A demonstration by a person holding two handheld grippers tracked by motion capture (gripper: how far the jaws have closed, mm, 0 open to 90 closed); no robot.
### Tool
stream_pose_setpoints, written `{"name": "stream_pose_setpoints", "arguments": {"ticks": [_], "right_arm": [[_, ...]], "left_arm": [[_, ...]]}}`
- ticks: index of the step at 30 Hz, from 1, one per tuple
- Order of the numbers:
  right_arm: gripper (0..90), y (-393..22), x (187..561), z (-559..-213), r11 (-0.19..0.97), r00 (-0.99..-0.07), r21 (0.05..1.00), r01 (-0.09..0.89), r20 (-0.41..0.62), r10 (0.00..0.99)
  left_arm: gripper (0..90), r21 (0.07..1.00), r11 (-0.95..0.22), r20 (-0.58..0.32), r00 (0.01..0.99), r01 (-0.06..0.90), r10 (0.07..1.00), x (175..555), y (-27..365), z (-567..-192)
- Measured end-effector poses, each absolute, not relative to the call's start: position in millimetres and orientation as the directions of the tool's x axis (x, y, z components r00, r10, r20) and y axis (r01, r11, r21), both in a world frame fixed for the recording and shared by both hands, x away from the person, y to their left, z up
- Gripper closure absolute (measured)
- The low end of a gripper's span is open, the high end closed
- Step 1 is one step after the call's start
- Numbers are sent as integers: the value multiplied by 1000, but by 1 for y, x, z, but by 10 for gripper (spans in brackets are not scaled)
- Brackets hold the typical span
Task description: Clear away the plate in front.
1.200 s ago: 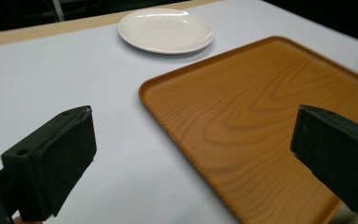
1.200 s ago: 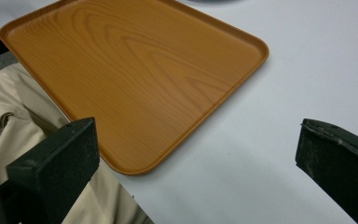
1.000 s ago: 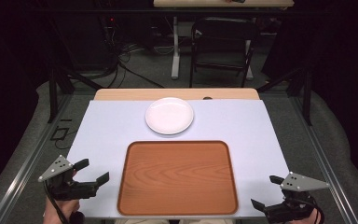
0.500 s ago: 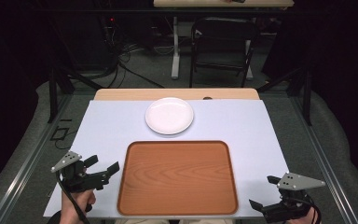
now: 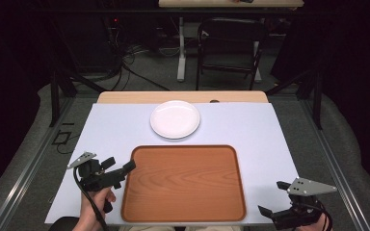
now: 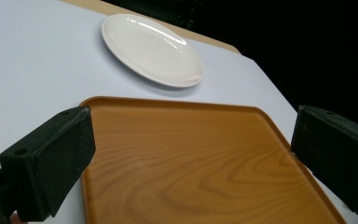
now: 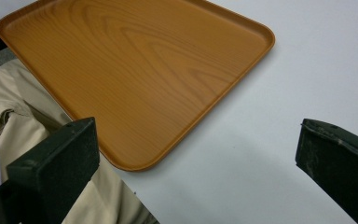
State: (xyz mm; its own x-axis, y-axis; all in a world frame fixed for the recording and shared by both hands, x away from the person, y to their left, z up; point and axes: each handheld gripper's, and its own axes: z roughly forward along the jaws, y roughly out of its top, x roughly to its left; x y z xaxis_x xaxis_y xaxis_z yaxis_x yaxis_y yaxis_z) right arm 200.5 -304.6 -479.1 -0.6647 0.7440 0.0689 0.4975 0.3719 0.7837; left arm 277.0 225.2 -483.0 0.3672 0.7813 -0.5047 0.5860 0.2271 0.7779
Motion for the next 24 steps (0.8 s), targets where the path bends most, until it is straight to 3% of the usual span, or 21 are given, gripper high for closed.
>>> {"name": "stream_pose_setpoints", "arguments": {"ticks": [10,24], "right_arm": [[0,-306,201,-479,372,-667,785,496,70,741],[0,-307,201,-480,366,-668,787,496,76,741]], "left_arm": [[0,754,268,-540,334,599,773,300,202,-482],[0,639,361,-656,235,679,717,334,164,-497]]}}
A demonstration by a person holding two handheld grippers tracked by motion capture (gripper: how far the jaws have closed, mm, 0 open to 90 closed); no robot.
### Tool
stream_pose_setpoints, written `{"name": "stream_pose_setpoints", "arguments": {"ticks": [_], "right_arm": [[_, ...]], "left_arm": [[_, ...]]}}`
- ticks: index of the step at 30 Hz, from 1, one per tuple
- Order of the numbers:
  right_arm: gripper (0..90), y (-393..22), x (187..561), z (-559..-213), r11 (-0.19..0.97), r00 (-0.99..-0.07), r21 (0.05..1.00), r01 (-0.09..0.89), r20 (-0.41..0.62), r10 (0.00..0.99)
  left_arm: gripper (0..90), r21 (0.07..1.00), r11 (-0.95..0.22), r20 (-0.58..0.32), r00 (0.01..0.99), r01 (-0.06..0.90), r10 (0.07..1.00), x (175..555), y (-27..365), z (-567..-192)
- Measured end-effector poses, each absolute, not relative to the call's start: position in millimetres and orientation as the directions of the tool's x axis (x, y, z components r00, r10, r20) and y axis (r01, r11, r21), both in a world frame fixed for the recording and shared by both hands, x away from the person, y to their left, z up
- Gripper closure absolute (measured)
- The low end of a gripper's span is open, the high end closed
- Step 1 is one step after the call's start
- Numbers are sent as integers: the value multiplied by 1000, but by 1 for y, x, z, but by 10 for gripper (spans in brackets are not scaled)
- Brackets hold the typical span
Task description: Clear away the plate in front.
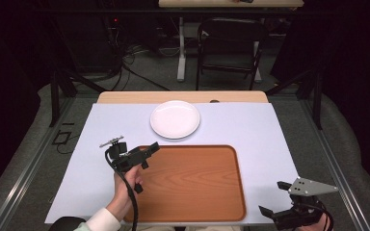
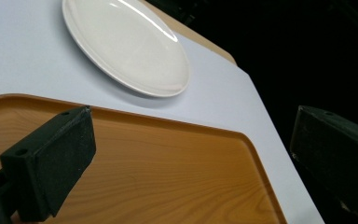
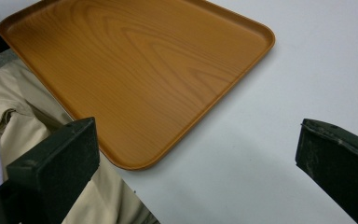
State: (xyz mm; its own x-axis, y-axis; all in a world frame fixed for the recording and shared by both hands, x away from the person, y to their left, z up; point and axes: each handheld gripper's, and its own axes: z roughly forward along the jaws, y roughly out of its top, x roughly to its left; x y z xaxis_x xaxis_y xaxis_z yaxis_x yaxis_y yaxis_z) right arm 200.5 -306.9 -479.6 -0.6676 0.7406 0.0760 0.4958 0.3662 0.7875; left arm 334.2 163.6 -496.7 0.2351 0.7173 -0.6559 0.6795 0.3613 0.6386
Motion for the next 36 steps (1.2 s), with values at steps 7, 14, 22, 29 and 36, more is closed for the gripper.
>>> {"name": "stream_pose_setpoints", "arguments": {"ticks": [7,14,22,29,36], "right_arm": [[0,-307,201,-480,364,-669,789,495,79,739],[0,-307,201,-480,366,-673,789,493,80,735],[0,-308,201,-480,366,-679,792,489,82,730],[0,-308,201,-480,365,-685,793,487,87,723],[0,-307,201,-480,369,-692,795,482,88,716]], "left_arm": [[1,524,438,-753,157,731,639,353,149,-507],[1,445,500,-801,80,743,593,372,134,-514],[1,350,564,-839,-19,748,544,393,123,-521],[3,297,603,-857,-73,740,511,412,117,-526],[6,232,639,-873,-132,734,469,430,114,-535]]}}
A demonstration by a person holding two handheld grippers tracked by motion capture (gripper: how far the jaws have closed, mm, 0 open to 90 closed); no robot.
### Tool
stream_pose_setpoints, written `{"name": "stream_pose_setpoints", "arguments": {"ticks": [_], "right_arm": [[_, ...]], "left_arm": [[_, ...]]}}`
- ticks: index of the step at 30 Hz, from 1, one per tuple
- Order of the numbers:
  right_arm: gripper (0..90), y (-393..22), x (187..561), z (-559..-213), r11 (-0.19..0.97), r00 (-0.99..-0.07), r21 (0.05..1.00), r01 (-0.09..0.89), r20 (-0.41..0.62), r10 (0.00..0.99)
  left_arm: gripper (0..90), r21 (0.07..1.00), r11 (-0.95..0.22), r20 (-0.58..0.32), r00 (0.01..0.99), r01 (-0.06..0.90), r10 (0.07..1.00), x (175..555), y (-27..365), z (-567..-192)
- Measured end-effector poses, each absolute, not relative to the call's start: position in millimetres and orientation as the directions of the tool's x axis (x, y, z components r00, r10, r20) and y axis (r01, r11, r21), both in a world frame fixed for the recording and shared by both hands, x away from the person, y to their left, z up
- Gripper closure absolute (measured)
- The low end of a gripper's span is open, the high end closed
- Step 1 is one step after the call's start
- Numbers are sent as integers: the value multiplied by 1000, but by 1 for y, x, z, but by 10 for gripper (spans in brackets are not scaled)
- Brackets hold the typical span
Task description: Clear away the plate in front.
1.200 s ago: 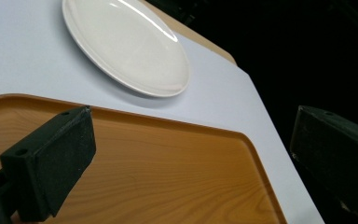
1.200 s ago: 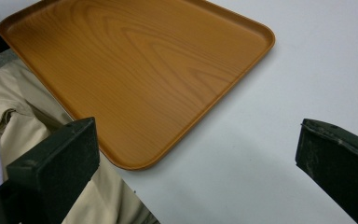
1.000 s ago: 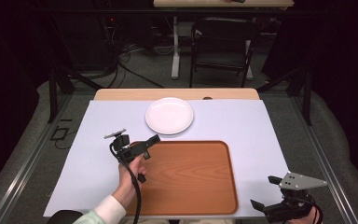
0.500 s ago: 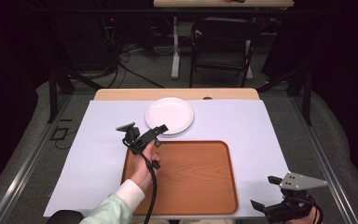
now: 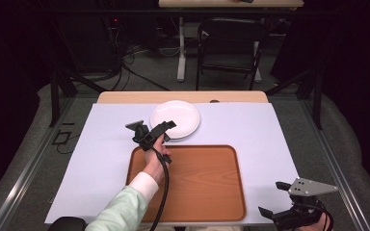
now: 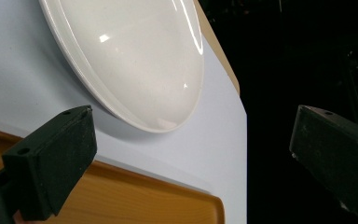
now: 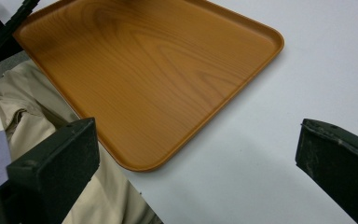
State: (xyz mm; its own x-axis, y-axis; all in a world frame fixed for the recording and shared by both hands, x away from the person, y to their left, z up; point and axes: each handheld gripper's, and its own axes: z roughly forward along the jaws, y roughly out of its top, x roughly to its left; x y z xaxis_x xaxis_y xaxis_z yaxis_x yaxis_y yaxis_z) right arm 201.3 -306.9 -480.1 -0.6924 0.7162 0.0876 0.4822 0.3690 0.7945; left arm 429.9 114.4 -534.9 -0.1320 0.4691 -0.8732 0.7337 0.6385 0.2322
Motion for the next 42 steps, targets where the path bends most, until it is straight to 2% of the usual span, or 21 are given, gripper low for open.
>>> {"name": "stream_pose_setpoints", "arguments": {"ticks": [9,19,20,21,25,32,34,39,40,42], "right_arm": [[0,-307,201,-480,366,-695,797,481,93,712],[0,-308,202,-480,364,-700,799,479,96,708],[0,-307,202,-480,366,-702,799,477,95,706],[0,-307,202,-480,366,-702,799,477,96,706],[0,-307,202,-480,367,-702,798,478,97,705],[0,-307,202,-480,366,-703,797,481,101,704],[0,-307,202,-481,366,-704,797,481,101,703],[0,-307,203,-481,367,-704,796,481,101,703],[0,-307,203,-481,367,-703,795,482,101,704],[0,-307,203,-481,368,-703,795,482,101,703]], "left_arm": [[54,197,661,-863,-193,724,467,444,113,-547],[160,190,676,-838,-242,712,490,453,111,-555],[220,188,685,-828,-262,703,496,454,110,-555],[239,188,685,-828,-262,703,496,454,110,-555],[274,199,689,-813,-275,697,513,457,111,-557],[387,207,697,-805,-285,687,520,459,112,-562],[392,210,700,-805,-286,682,520,460,112,-562],[471,241,693,-792,-276,680,545,459,111,-564],[510,249,687,-785,-273,682,556,459,111,-565],[521,268,678,-772,-269,684,576,458,109,-565]]}}
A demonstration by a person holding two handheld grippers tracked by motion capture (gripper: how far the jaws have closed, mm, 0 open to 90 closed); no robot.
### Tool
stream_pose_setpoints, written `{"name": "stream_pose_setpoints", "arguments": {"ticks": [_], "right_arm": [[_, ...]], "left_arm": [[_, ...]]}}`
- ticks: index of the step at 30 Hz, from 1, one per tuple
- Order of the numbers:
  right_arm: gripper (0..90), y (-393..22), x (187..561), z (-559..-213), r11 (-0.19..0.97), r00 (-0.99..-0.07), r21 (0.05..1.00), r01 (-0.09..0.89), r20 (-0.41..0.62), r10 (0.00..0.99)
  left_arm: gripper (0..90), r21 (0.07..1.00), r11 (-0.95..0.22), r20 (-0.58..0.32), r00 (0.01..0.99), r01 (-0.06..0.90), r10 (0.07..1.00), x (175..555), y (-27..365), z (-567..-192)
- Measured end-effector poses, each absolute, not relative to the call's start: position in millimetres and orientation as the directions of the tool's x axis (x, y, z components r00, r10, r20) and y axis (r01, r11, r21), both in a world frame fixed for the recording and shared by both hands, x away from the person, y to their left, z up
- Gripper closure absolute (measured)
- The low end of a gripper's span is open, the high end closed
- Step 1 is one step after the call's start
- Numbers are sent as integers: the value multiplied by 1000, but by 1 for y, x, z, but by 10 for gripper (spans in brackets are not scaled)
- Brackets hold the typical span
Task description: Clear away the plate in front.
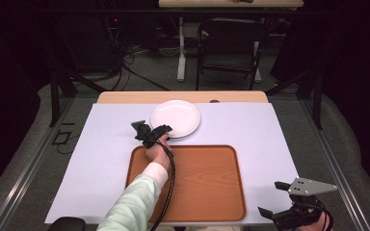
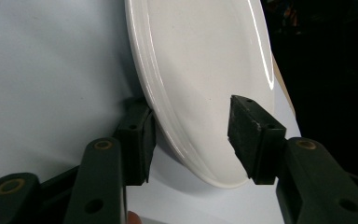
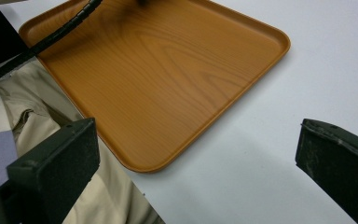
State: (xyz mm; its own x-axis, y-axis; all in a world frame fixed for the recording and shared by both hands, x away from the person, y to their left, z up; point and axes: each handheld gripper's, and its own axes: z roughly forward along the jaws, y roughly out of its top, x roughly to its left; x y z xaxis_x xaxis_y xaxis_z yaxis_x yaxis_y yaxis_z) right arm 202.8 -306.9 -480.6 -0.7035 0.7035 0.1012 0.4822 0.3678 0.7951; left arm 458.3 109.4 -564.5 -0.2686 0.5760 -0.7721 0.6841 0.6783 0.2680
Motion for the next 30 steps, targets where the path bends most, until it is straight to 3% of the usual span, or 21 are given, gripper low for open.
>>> {"name": "stream_pose_setpoints", "arguments": {"ticks": [3,7,15,18,21,30], "right_arm": [[0,-307,203,-481,367,-702,795,483,102,704],[0,-307,203,-481,368,-703,794,483,102,704],[0,-307,203,-481,369,-703,793,484,102,704],[0,-308,204,-481,365,-700,793,487,104,707],[0,-308,204,-481,365,-700,793,488,106,706],[0,-308,204,-481,367,-699,790,491,106,707]], "left_arm": [[573,297,670,-749,-269,681,605,458,107,-565],[717,320,651,-713,-277,689,644,459,106,-565],[760,326,655,-731,-258,681,632,462,110,-568],[806,383,635,-731,-200,671,652,464,111,-560],[843,528,511,-654,-58,679,754,469,106,-536],[870,641,365,-559,84,676,825,473,98,-514]]}}
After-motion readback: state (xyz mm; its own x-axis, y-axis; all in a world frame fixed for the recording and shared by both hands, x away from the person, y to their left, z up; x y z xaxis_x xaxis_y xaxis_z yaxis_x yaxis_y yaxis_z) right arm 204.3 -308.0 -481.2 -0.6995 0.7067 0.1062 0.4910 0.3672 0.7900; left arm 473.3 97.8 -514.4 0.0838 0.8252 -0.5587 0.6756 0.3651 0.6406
